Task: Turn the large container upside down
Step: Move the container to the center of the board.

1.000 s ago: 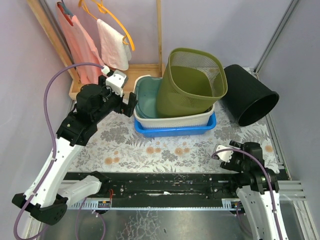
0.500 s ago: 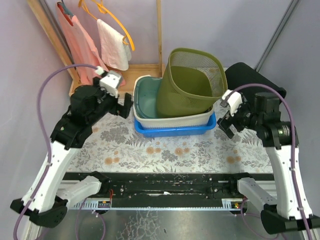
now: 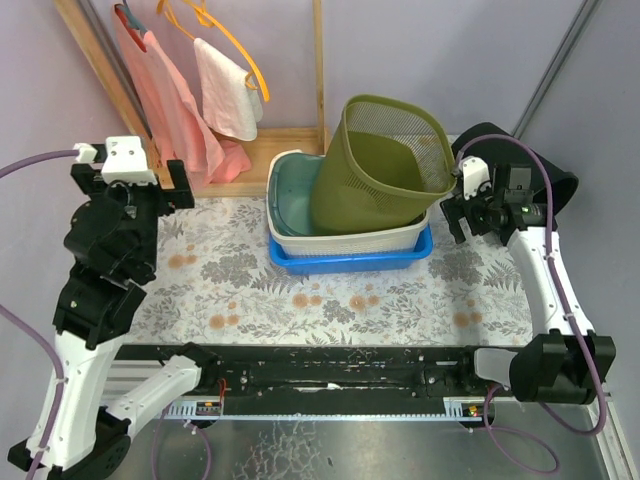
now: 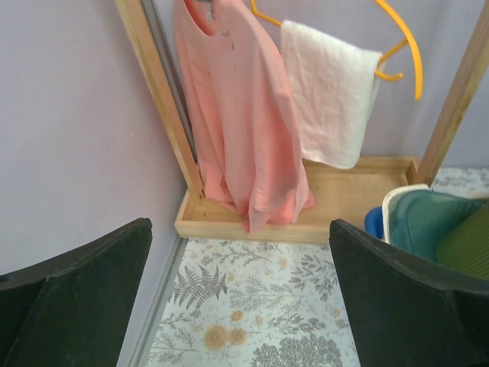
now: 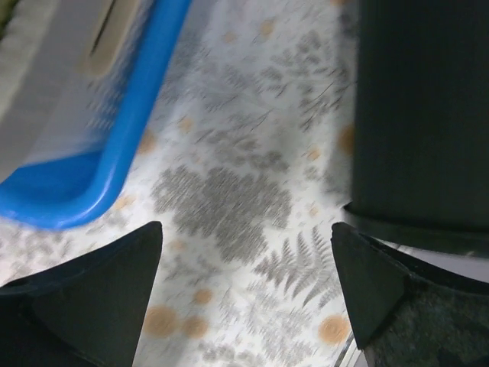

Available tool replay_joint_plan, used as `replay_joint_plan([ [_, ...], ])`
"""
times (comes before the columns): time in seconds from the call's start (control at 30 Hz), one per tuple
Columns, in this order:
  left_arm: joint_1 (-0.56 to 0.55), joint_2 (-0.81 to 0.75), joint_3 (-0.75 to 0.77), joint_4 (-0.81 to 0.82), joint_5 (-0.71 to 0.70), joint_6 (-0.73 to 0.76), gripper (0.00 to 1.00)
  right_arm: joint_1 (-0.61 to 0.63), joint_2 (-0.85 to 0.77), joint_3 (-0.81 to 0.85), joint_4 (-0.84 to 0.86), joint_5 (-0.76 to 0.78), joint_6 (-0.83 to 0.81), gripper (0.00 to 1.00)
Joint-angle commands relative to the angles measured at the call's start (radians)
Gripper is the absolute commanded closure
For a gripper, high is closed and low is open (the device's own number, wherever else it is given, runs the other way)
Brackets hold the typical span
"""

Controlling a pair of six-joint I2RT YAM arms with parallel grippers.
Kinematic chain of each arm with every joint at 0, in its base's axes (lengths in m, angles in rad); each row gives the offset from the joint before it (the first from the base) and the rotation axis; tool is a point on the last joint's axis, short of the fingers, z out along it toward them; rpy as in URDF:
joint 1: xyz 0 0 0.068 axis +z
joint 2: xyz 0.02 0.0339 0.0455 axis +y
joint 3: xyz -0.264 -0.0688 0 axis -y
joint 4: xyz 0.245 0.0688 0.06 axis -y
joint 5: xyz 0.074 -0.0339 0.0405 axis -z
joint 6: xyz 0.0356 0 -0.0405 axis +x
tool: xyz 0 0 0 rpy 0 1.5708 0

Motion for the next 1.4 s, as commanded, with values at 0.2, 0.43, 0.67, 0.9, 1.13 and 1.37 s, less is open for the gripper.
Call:
replay_joint_plan([
  [0.2,0.026,-0.015,0.035,0.071,-0.065,0.022,0.0,-0.001,0.219,-0.117,0.429,-0.023,-0.186,0.03],
  [0.43,0.054,-0.042,-0.001,0.077,-0.058,0.023,0.0,-0.001,0.435,0.096,0.137,-0.524,-0.268,0.03],
  [0.67,0.07,-0.063,-0.023,0.08,-0.059,0.036,0.0,0.072,0.664,0.244,-0.236,-0.65,-0.464,0.02],
  [0.9,0.08,-0.068,-0.026,0.079,-0.056,0.047,0.0,0.19,0.568,0.142,-0.141,-0.678,-0.396,0.02],
  [1.13,0.094,-0.062,0.0,0.039,0.006,0.03,0.0,0.311,0.52,0.146,0.046,-0.686,-0.185,0.02],
  [1.37,0.105,-0.055,0.015,0.023,0.043,0.028,0.0,0.443,0.536,0.203,0.195,-0.691,-0.036,0.01],
])
